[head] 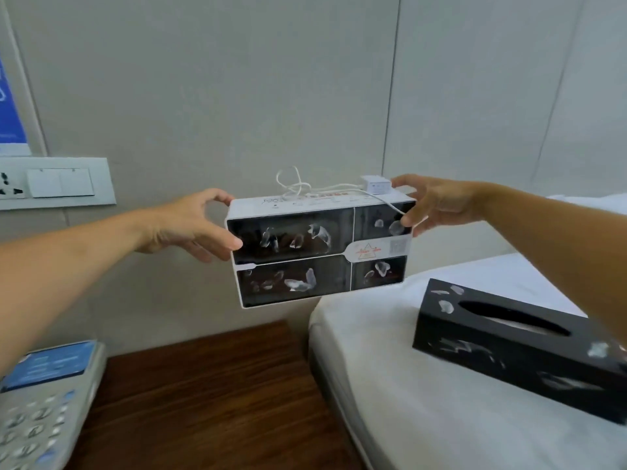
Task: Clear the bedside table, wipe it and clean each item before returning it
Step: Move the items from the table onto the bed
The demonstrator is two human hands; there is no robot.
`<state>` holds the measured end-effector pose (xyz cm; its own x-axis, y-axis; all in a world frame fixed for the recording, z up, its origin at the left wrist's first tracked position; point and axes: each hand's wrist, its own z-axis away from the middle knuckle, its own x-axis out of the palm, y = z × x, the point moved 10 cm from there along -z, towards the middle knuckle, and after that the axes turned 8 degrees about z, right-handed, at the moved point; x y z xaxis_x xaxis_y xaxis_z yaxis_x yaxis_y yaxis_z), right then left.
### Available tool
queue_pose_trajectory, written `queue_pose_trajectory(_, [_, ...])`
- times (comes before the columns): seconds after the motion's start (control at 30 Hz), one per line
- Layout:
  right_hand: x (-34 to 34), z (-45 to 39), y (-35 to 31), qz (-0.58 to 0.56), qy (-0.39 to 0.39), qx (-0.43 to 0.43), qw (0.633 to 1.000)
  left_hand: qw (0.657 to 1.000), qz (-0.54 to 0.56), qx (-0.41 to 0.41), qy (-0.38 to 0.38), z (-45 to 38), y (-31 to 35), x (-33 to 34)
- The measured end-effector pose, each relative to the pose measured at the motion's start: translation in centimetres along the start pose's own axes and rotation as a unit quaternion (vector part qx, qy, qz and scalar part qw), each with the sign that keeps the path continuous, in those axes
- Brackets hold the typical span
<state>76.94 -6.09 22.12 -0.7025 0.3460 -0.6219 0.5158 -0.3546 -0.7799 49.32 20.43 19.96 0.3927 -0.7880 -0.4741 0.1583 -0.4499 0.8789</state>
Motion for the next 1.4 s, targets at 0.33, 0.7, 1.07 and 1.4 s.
queue_pose_trajectory(0.33, [-8.9, 2.3, 10.9, -0.048, 0.059, 0.064, 0.995, 0.999, -0.009, -0.009, -0.043, -9.1, 2.9, 12.1])
queue_pose_trajectory(0.7, [-10.3, 1.6, 17.3, -0.075, 0.041, 0.078, 0.993, 0.998, -0.017, -0.020, -0.058, -13.6, 2.6, 16.1])
queue_pose_trajectory(1.07, [-9.6, 1.9, 19.0, -0.034, 0.070, 0.110, 0.991, 0.998, -0.024, -0.022, -0.059, -15.2, 1.2, 17.4])
queue_pose_trajectory(1.4, [-9.4, 2.5, 19.1, 0.038, 0.063, 0.159, 0.984, 0.998, -0.064, -0.006, -0.028, -14.4, 2.1, 17.3])
